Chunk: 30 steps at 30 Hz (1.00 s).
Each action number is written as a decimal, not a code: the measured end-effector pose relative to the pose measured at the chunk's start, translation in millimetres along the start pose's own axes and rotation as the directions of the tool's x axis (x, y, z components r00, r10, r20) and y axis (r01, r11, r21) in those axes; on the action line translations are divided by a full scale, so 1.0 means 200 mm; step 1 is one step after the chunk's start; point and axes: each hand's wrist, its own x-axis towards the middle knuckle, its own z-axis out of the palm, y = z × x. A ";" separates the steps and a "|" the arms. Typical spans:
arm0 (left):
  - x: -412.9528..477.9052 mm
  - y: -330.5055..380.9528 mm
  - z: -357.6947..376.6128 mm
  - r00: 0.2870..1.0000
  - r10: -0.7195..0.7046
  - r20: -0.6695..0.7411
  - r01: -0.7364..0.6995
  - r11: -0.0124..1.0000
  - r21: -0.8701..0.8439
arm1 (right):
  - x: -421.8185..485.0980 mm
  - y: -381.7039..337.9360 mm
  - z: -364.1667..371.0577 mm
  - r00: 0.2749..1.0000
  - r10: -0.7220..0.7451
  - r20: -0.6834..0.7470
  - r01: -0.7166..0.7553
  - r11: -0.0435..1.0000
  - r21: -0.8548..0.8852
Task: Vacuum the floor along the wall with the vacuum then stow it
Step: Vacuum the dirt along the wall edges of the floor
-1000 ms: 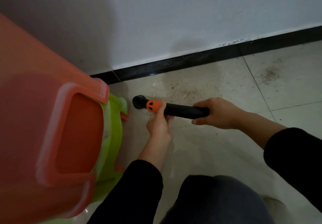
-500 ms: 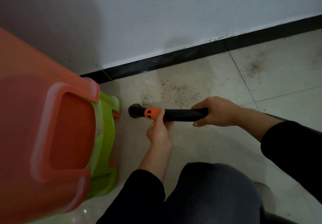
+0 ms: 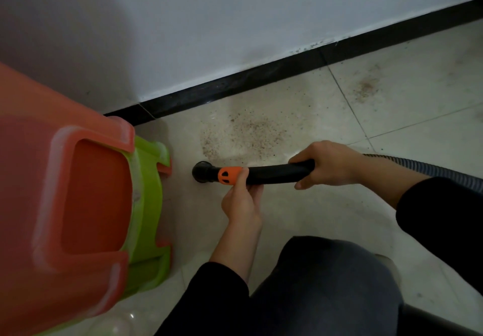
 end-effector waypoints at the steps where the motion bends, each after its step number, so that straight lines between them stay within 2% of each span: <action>1: -0.01 0.00 0.00 1.000 -0.004 -0.004 0.004 1.000 0.007 | -0.01 0.00 0.00 1.000 -0.001 0.001 0.001 1.000 0.004; 8: -0.04 -0.04 -0.05 0.999 -0.032 -0.035 0.033 0.999 0.039 | -0.05 0.03 0.02 1.000 0.003 0.029 -0.004 1.000 0.028; 17: -0.07 -0.12 -0.03 0.999 -0.038 -0.003 0.038 0.995 0.088 | -0.13 0.08 0.01 0.998 0.064 0.024 -0.065 0.997 0.035; 30: -0.18 -0.32 0.03 0.996 -0.084 0.033 0.077 0.980 0.182 | -0.38 0.22 0.06 0.978 0.193 -0.076 -0.191 0.981 0.031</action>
